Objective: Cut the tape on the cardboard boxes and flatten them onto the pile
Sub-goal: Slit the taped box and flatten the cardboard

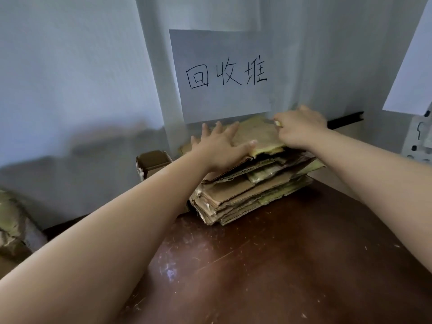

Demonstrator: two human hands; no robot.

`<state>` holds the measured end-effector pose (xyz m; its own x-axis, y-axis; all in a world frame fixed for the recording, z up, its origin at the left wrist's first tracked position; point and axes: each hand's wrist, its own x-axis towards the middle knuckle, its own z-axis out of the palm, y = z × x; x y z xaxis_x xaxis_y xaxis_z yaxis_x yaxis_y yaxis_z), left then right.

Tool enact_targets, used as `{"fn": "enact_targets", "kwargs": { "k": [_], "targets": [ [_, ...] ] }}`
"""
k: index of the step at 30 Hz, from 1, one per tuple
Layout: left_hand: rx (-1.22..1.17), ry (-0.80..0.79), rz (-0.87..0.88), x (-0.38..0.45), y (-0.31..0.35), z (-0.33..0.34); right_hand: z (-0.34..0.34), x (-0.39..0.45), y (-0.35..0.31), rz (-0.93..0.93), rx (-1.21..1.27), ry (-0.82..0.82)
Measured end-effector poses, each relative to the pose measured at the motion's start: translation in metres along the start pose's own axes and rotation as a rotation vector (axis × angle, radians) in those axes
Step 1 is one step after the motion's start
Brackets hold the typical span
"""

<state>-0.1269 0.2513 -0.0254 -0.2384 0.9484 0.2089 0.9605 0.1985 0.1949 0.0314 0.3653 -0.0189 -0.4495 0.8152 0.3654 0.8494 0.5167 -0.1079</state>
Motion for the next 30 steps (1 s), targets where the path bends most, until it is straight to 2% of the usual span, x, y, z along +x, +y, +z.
{"fn": "enact_targets", "kwargs": {
  "k": [2,4,8,12,21,27,30],
  "targets": [
    [0.083,-0.133,-0.045,0.004,-0.005,0.008,0.009,0.01,-0.001,-0.051,0.009,-0.146],
    [0.062,-0.214,-0.086,0.005,-0.013,0.019,0.022,0.013,-0.003,-0.099,0.077,-0.282],
    [0.048,-0.27,-0.084,0.001,-0.02,0.045,0.053,0.0,-0.004,-0.096,0.185,-0.387],
    [0.053,-0.311,-0.082,0.005,-0.025,0.057,0.066,0.0,-0.004,-0.051,0.24,-0.328],
    [0.107,-0.263,-0.074,0.011,-0.033,0.08,0.096,0.003,-0.013,0.026,0.033,-0.119],
    [0.104,-0.2,-0.094,0.006,-0.031,0.081,0.098,-0.004,-0.009,0.045,0.07,-0.111],
    [0.127,-0.229,-0.108,0.006,-0.028,0.077,0.095,-0.005,-0.011,0.024,0.068,-0.142]
  ]
}}
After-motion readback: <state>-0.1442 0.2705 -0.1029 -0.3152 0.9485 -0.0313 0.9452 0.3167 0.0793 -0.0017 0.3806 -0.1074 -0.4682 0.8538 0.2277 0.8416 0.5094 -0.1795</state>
